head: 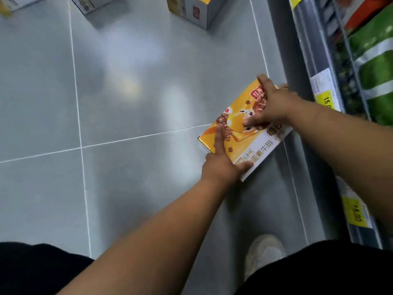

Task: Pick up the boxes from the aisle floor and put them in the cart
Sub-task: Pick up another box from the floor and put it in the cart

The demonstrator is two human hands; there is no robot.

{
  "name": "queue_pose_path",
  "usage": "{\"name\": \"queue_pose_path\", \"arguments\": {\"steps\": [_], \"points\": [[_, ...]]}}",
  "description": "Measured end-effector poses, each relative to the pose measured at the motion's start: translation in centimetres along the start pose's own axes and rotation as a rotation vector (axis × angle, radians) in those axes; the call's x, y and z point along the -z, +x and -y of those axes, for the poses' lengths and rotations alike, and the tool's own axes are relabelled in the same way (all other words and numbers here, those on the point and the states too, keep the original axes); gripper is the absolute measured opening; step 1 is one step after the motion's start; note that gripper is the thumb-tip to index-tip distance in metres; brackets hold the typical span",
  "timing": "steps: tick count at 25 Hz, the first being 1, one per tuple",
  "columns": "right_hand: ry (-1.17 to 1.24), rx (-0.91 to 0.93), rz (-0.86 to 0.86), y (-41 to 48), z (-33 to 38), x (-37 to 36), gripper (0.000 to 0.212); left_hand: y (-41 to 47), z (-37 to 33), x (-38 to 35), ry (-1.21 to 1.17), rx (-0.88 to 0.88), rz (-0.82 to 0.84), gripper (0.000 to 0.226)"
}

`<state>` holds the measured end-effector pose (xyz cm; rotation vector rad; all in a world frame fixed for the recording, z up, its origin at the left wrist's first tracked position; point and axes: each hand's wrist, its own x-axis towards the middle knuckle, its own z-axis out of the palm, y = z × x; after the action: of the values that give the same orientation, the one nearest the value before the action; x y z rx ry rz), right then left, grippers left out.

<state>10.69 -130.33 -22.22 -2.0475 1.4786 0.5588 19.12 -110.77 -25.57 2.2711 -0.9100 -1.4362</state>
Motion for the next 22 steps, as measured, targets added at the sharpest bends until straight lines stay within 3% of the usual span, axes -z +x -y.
{"name": "queue_pose_path", "arguments": {"steps": [4,9,15,22], "points": [[0.011,0.000,-0.005,-1.3,0.5,0.9,0.136,-1.0,-0.9,1.0,-0.047,0.054,-0.073,0.124],[0.135,-0.010,-0.092,-6.8,4.4,5.7,0.135,-5.7,-3.2,10.4,0.072,-0.031,-0.118,0.126],[0.280,-0.029,-0.171,-20.4,10.7,15.3,0.131,-19.6,-9.6,22.8,0.203,-0.074,-0.171,0.118],[0.370,-0.056,-0.264,-39.4,16.3,31.9,0.134,-38.5,-21.6,35.4,0.271,-0.178,-0.254,0.118]]}}
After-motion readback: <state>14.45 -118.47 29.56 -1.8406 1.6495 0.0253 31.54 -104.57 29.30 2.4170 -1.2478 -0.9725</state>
